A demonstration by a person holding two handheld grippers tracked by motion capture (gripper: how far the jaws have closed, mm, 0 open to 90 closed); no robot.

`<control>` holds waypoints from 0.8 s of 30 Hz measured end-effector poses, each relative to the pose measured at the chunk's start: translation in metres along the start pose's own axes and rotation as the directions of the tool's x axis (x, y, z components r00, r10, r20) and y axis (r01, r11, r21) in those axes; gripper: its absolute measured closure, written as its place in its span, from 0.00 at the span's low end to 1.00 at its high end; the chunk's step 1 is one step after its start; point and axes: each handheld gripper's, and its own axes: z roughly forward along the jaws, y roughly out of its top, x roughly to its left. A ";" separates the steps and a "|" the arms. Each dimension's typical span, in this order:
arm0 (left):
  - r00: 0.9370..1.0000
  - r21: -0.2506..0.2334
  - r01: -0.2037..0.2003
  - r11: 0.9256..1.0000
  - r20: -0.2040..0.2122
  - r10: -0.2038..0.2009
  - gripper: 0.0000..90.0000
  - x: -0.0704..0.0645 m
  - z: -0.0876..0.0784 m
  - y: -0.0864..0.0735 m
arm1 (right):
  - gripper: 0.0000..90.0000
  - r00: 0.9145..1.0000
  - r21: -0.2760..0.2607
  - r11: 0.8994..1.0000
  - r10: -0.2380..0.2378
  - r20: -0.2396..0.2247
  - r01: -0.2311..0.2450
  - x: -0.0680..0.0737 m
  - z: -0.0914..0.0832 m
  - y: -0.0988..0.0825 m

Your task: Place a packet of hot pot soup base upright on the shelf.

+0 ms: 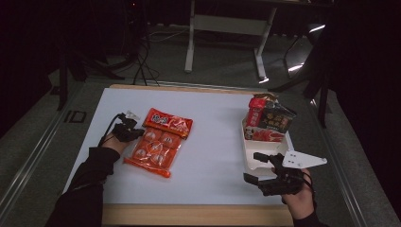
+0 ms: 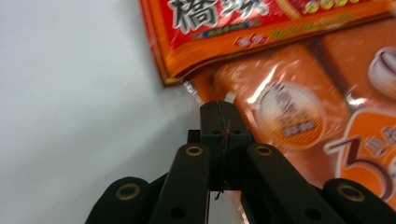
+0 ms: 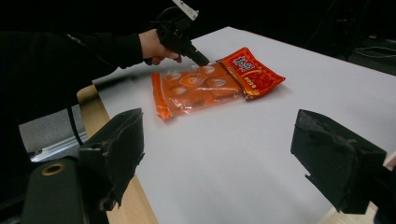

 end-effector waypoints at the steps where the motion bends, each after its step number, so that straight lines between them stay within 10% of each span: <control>1: 1.000 0.004 -0.005 1.000 -0.004 0.005 1.00 -0.001 0.000 0.001 | 0.19 1.000 0.000 1.000 0.001 -0.001 -0.001 0.000 0.000 0.000; 12: 0.996 -0.006 -0.036 0.999 0.082 0.036 1.00 -0.033 0.004 0.003 | 0.19 1.000 0.003 1.000 -0.004 -0.007 0.004 0.002 0.002 0.000; 24: 0.970 -0.002 -0.161 0.987 0.184 0.159 1.00 -0.092 0.014 0.017 | 0.19 1.000 0.002 1.000 -0.005 -0.013 0.005 0.003 0.001 0.000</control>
